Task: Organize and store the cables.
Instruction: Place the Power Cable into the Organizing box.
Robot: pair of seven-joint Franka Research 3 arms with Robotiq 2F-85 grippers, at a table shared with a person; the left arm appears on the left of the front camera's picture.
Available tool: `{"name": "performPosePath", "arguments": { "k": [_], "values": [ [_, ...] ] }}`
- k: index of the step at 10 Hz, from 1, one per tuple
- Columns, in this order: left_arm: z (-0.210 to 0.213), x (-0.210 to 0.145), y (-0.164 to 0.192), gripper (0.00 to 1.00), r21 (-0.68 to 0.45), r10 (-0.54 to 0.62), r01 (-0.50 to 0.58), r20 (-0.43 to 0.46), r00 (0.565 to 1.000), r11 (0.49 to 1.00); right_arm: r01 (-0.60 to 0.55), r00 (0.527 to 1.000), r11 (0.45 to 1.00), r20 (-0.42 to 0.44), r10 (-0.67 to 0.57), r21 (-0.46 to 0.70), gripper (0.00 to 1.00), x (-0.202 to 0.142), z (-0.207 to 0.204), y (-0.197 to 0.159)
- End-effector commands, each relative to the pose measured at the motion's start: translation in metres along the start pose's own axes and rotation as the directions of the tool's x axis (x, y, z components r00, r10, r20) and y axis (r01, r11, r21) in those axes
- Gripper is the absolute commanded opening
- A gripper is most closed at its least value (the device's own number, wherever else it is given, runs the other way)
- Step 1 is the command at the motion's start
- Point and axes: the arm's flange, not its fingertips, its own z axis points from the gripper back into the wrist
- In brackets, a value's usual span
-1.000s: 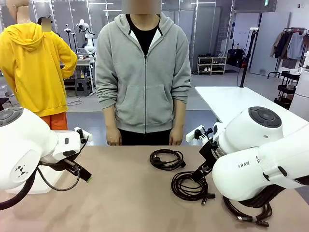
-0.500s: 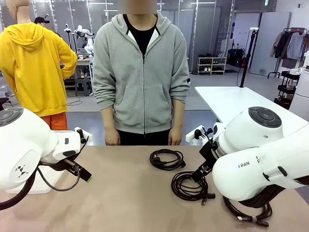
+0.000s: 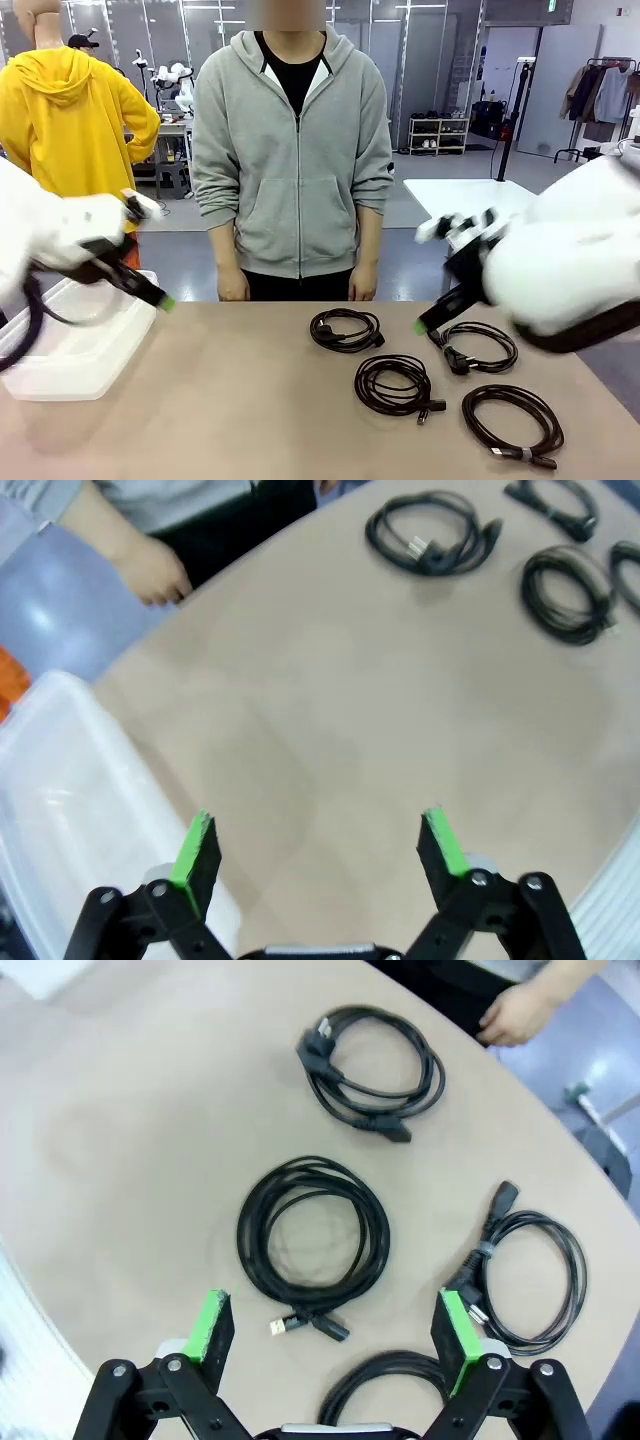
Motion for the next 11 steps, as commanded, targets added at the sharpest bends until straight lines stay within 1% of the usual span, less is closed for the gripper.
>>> {"name": "performPosePath", "arguments": {
  "k": [1,2,3,4,5,6,7,8,9,10,11],
  "values": [
    [0.076,-0.017,0.064,1.0,-0.133,0.006,-0.005,0.008,1.0,0.991,-0.031,0.999,0.991,0.041,0.026,0.133,1.0,-0.023,0.065,-0.055],
    [0.117,-0.037,0.086,1.0,-0.165,0.029,-0.022,0.044,0.999,0.986,-0.031,0.998,0.982,0.058,0.02,0.188,1.0,-0.047,0.089,-0.069],
    [0.14,-0.06,0.101,1.0,-0.167,0.046,-0.035,0.059,0.997,0.985,-0.03,0.997,0.976,0.075,0.014,0.216,1.0,-0.072,0.106,-0.082],
    [0.159,-0.086,0.113,1.0,-0.174,0.075,-0.059,0.087,0.993,0.983,-0.013,0.992,0.968,0.128,-0.02,0.252,1.0,-0.098,0.123,-0.093],
    [0.172,-0.107,0.12,1.0,-0.168,0.104,-0.079,0.147,0.984,0.983,0.026,0.983,0.965,0.17,-0.073,0.263,1.0,-0.124,0.138,-0.103],
    [0.187,-0.13,0.123,1.0,-0.183,0.133,-0.093,0.225,0.965,0.979,0.084,0.969,0.959,0.202,-0.142,0.27,1.0,-0.151,0.152,-0.109],
    [0.199,-0.148,0.124,1.0,-0.178,0.159,-0.113,0.271,0.949,0.978,0.112,0.959,0.96,0.224,-0.172,0.256,1.0,-0.164,0.156,-0.115],
    [0.207,-0.162,0.124,1.0,-0.174,0.178,-0.131,0.285,0.942,0.976,0.141,0.946,0.959,0.251,-0.204,0.246,1.0,-0.18,0.164,-0.115],
    [0.208,-0.17,0.124,1.0,-0.17,0.186,-0.143,0.268,0.945,0.975,0.149,0.94,0.959,0.266,-0.213,0.243,1.0,-0.187,0.168,-0.114],
    [0.204,-0.169,0.127,1.0,-0.173,0.213,-0.169,0.281,0.936,0.97,0.162,0.937,0.957,0.265,-0.226,0.241,1.0,-0.187,0.167,-0.113],
    [0.191,-0.161,0.132,1.0,-0.178,0.257,-0.214,0.271,0.928,0.961,0.169,0.939,0.953,0.254,-0.233,0.252,1.0,-0.18,0.156,-0.111]
  ]
}}
